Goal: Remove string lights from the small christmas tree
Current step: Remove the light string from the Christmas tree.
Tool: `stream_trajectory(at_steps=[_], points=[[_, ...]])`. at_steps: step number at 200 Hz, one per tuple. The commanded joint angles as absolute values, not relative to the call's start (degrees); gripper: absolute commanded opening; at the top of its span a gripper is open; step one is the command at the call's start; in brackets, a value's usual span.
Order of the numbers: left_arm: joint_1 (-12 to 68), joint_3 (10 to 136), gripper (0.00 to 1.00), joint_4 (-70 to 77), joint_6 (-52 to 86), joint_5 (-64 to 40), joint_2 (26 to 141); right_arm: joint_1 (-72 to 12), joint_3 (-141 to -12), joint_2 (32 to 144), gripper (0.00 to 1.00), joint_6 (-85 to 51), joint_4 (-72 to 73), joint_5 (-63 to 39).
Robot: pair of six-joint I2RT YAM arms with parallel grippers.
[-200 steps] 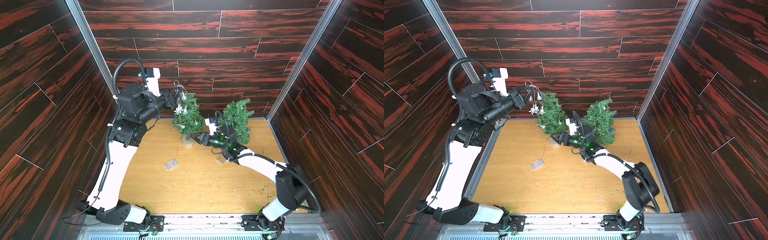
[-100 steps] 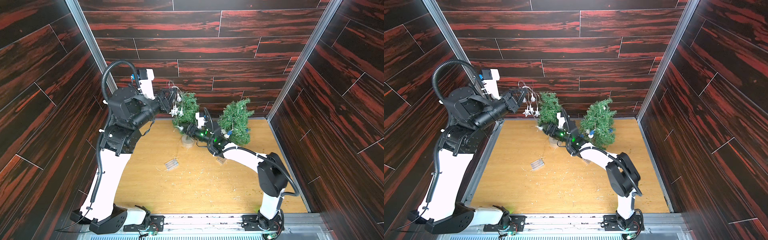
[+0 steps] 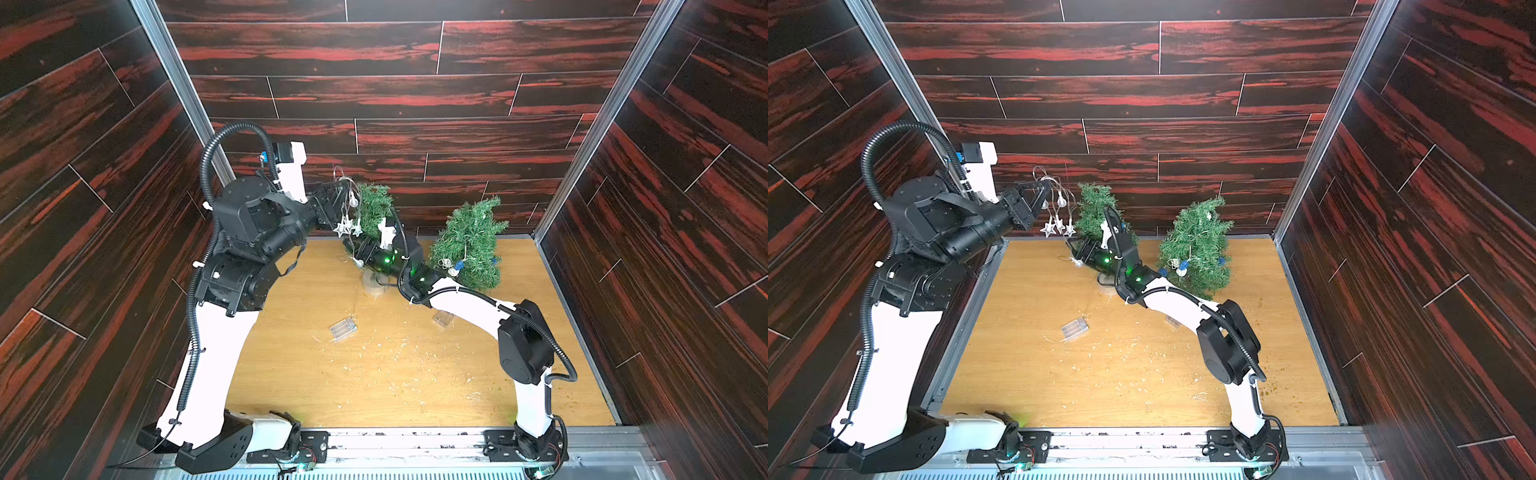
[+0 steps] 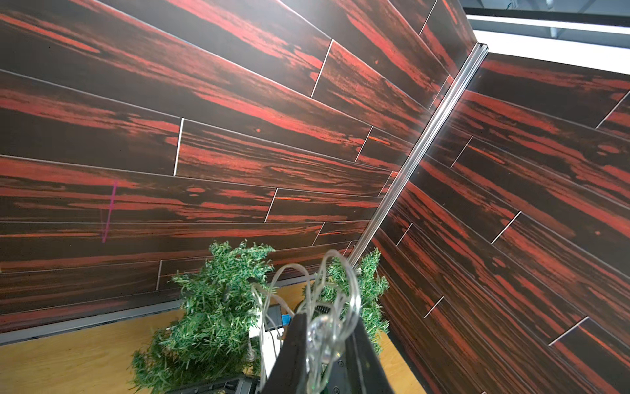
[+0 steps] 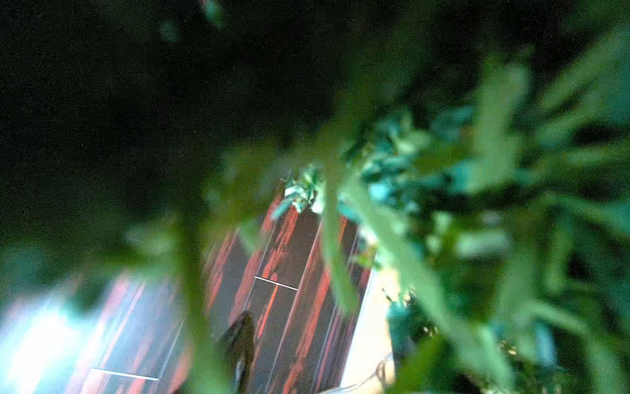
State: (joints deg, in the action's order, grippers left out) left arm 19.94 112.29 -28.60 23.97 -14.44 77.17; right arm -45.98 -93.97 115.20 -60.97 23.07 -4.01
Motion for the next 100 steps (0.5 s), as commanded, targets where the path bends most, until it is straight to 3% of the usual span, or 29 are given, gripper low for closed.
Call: stream_trajectory(at_steps=[1, 19, 40, 100], points=[[20.13, 113.12, 0.00, -29.25, 22.35, -13.41, 75.50, -46.65, -94.52, 117.26, 0.57, -61.27, 22.73, -1.85], [20.06, 113.09, 0.00, -29.27, 22.19, -13.26, 75.68, -46.94, -91.87, 115.61, 0.44, -61.19, 23.81, -1.42], [20.12, 113.01, 0.00, -28.84, 22.44, -13.41, 76.09, -47.02, -88.64, 113.08, 0.39, -60.57, 24.22, -0.80], [20.07, 112.78, 0.00, -27.69, 23.91, -13.97, 77.56, -46.80, -81.33, 105.91, 0.09, -55.47, 23.12, 0.10]])
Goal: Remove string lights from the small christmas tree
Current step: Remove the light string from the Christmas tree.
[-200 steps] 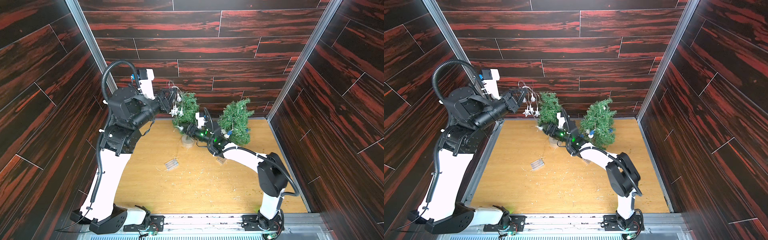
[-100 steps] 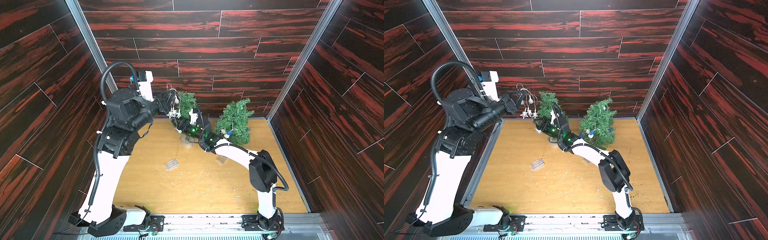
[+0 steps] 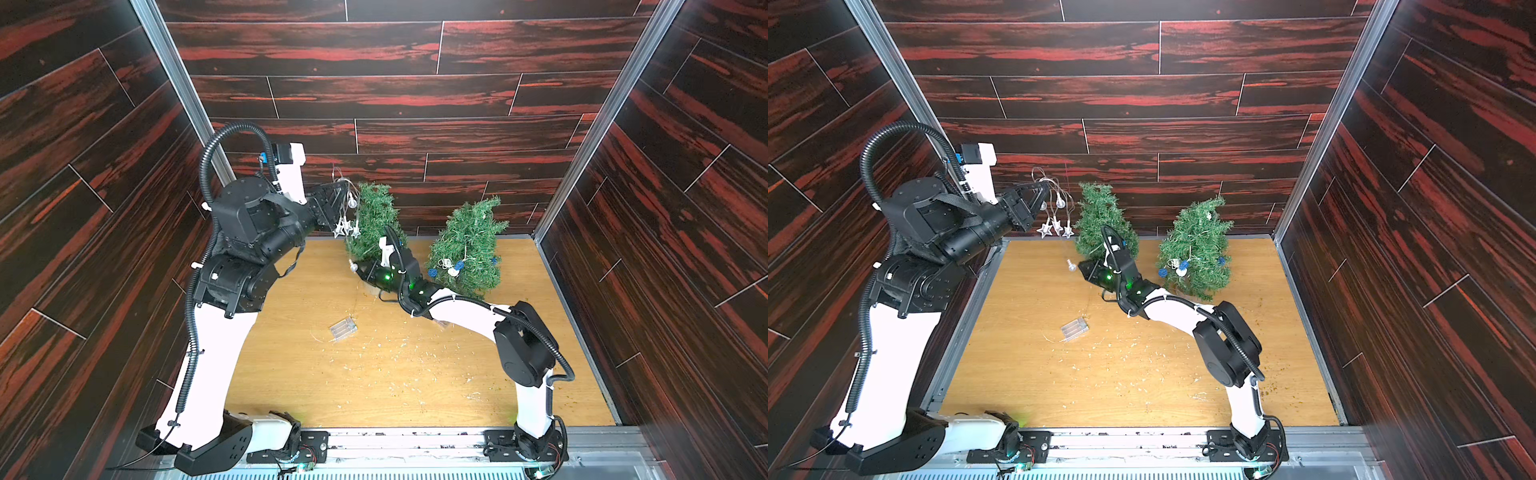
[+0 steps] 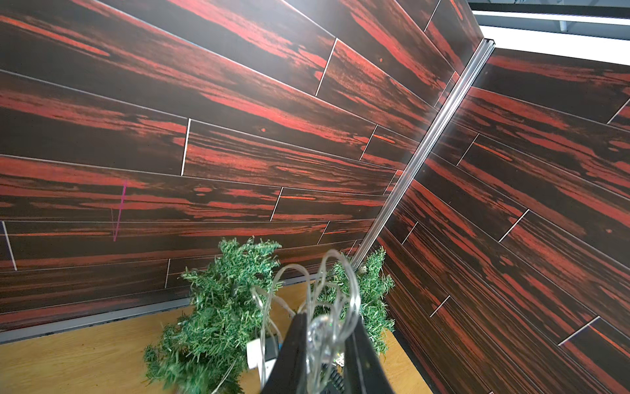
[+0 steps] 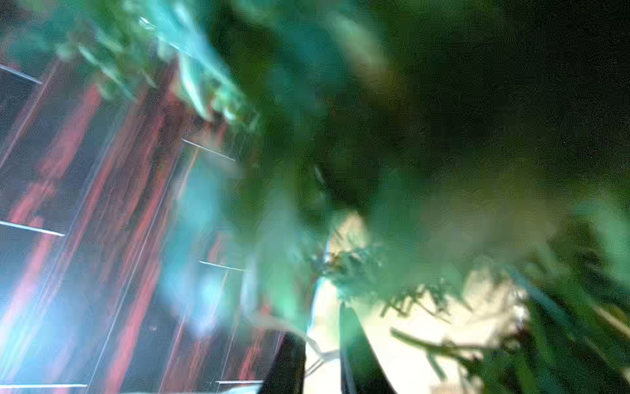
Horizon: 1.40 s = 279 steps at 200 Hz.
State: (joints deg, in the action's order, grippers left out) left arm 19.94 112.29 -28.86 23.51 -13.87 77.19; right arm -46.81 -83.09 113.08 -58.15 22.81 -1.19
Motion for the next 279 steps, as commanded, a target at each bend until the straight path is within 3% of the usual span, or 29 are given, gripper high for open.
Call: stream_trajectory(at_steps=[1, 38, 81, 150, 201, 279], points=[[20.10, 112.77, 0.00, -27.69, 23.95, -13.97, 77.54, -46.82, -81.23, 105.74, 0.08, -55.37, 23.12, 0.14], [20.13, 112.44, 0.00, -27.25, 24.36, -13.88, 77.78, -46.22, -76.96, 100.82, 0.00, -52.51, 22.82, 0.79], [20.13, 112.42, 0.00, -27.03, 24.75, -14.01, 78.26, -44.75, -74.02, 95.97, 0.00, -52.00, 21.56, -0.84], [23.22, 110.62, 0.00, -22.35, 27.88, -15.34, 79.60, -36.93, -73.26, 85.46, 0.00, -46.03, 7.58, 2.89], [26.85, 112.17, 0.00, -22.06, 27.45, -13.86, 82.28, -29.44, -79.05, 88.41, 0.00, -45.68, 6.45, -4.78], [27.69, 118.10, 0.00, -24.06, 24.72, -11.90, 86.30, -26.37, -99.08, 101.31, 0.00, -42.85, 8.17, -6.89]])
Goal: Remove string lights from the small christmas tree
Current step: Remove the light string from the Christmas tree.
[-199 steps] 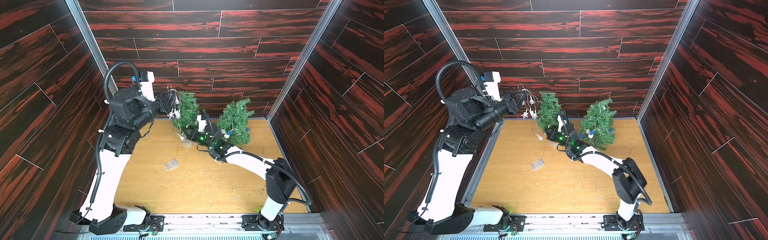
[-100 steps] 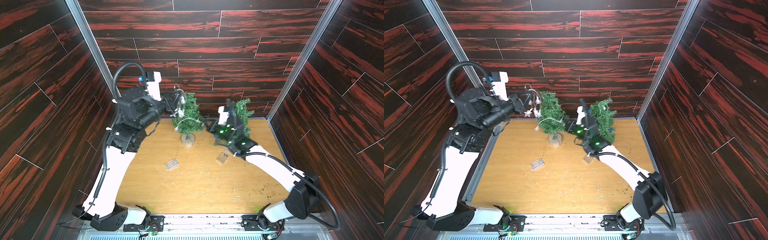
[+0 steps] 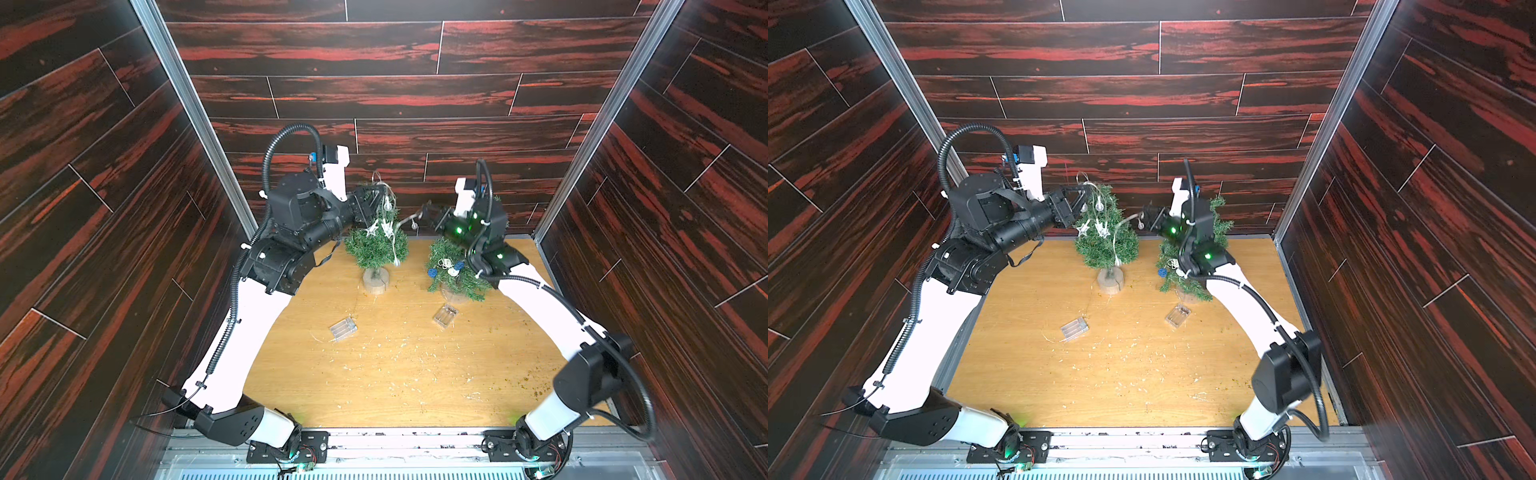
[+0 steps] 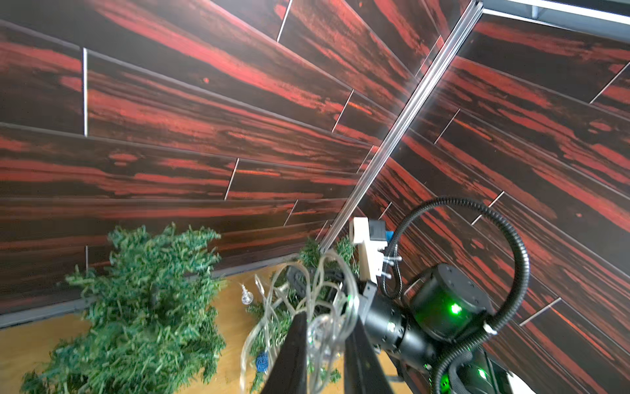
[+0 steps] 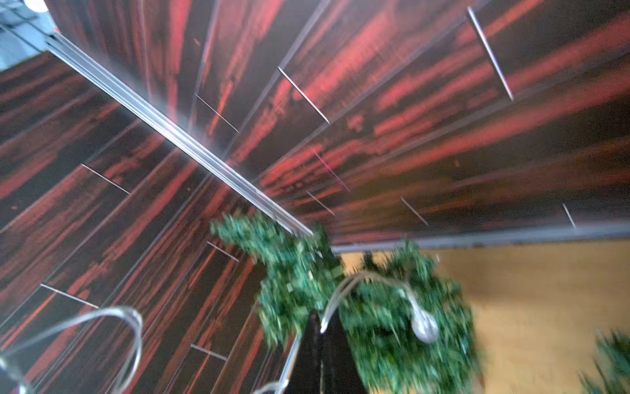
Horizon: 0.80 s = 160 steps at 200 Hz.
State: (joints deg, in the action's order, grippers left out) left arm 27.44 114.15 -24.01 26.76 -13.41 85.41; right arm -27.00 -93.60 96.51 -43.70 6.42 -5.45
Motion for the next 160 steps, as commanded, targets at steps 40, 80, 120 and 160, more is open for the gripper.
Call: stream_trajectory(at_steps=[40, 80, 120, 160], points=[[27.70, 126.94, 0.00, -28.12, 21.50, -11.25, 90.55, -25.67, -107.39, 107.49, 0.00, -47.16, 13.14, -8.51], [27.38, 138.67, 0.00, -30.81, 15.86, -7.87, 96.19, -25.66, -114.55, 113.68, 0.00, -52.02, 20.57, -14.56], [24.79, 150.33, 0.00, -28.61, 13.78, -5.10, 104.09, -25.67, -120.71, 119.85, 0.00, -57.03, 29.52, -16.17], [20.34, 153.63, 0.00, -20.96, 17.95, -5.88, 108.87, -26.04, -134.92, 129.23, 0.00, -61.54, 30.82, -18.16]])
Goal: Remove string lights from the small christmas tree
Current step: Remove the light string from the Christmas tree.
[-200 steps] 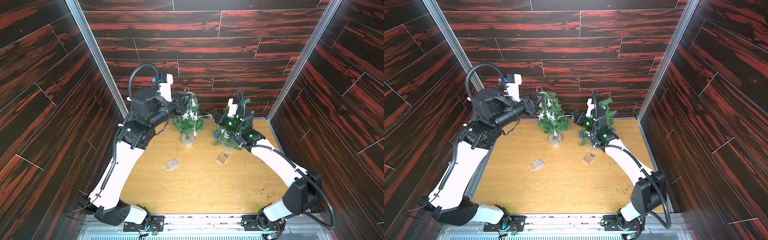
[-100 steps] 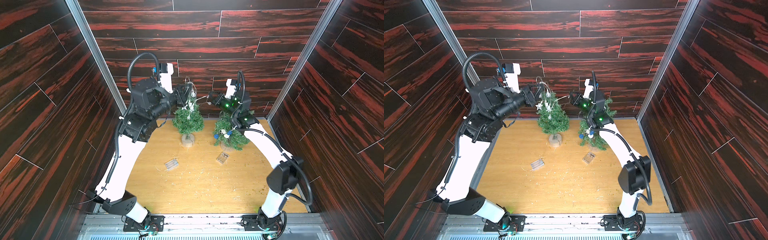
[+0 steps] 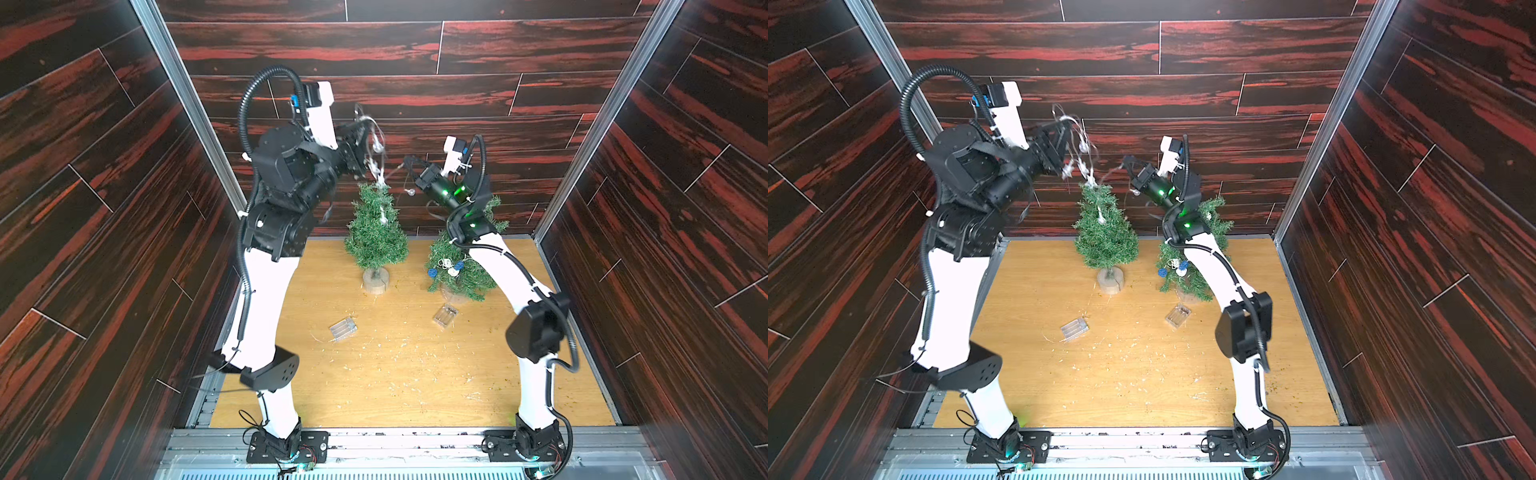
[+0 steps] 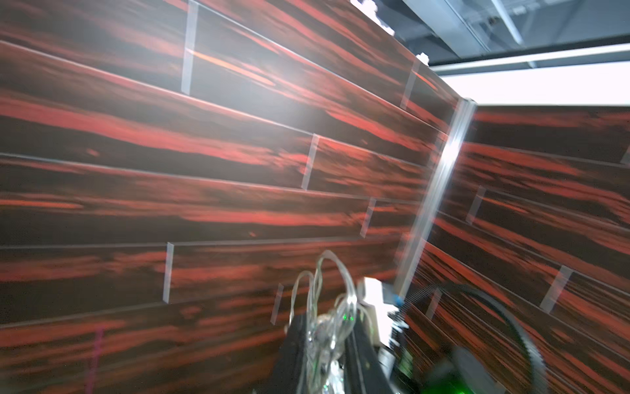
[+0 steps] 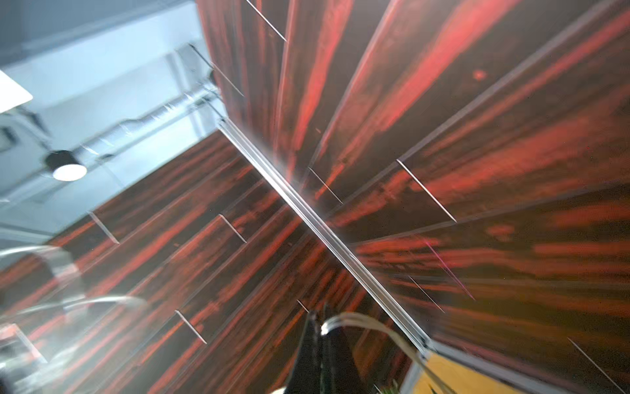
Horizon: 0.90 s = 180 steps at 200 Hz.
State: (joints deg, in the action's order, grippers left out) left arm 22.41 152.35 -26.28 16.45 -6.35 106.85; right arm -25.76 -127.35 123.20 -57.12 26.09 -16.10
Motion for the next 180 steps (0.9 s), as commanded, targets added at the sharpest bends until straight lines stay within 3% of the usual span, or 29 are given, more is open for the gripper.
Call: stream_trajectory(at_steps=[1, 43, 180], points=[[20.23, 153.63, 0.00, -20.76, 17.98, -5.89, 108.88, -26.07, -135.27, 129.48, 0.00, -61.62, 30.79, -18.17], [16.80, 154.16, 0.00, -14.98, 19.70, -3.91, 111.51, -26.19, -147.55, 137.29, 0.00, -62.81, 27.34, -18.66], [5.98, 149.18, 0.00, -17.89, 18.93, 0.16, 110.86, -28.26, -147.72, 142.43, 0.03, -59.39, 23.93, -16.88]])
